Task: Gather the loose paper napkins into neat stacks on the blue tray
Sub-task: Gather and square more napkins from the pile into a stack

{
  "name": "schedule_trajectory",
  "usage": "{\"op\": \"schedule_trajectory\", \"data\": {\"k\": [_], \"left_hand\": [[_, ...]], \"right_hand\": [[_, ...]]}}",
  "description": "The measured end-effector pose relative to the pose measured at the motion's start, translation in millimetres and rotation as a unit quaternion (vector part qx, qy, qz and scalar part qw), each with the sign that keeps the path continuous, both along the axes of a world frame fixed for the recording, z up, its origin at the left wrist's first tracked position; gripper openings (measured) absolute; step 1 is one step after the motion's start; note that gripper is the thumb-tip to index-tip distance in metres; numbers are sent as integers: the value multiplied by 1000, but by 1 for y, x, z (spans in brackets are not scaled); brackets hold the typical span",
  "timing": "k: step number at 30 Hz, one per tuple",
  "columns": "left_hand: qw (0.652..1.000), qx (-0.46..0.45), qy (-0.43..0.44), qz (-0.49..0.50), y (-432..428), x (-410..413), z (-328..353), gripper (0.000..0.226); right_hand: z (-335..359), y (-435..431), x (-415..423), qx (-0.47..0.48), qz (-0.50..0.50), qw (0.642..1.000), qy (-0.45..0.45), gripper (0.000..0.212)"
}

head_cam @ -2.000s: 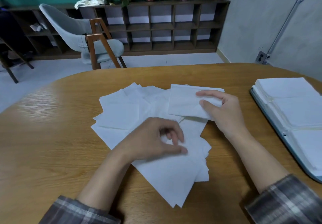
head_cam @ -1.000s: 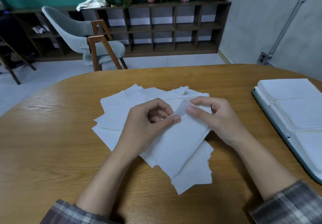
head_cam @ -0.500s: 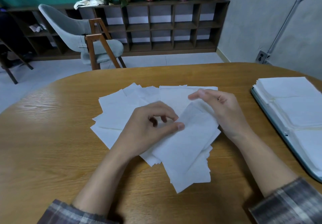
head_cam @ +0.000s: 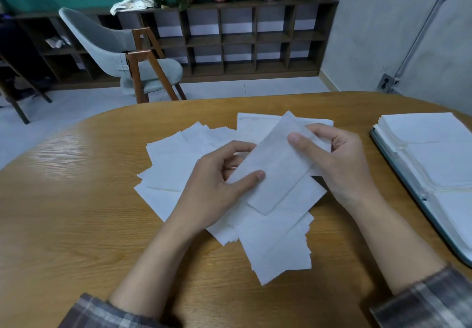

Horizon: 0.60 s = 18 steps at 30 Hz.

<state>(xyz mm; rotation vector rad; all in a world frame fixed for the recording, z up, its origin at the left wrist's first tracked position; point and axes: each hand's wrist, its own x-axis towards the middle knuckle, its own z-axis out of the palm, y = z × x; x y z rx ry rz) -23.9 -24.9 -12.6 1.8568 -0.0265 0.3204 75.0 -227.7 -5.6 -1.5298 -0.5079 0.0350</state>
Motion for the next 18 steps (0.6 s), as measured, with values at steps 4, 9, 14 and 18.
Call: {"op": "schedule_trajectory", "data": {"k": [4, 9, 14, 18], "left_hand": [[991, -71, -40, 109, 5, 0, 4, 26], [986, -81, -66, 129, 8, 1, 4, 30], [987, -83, -82, 110, 2, 2, 3, 23], [986, -91, -68, 121, 1, 3, -1, 9]], "right_hand": [[0, -1, 0, 6, 23, 999, 44, 18], [-2, 5, -3, 29, 75, 993, 86, 28], [-2, 8, -6, 20, 95, 992, 84, 36], [-4, 10, -6, 11, 104, 992, 71, 44]]}}
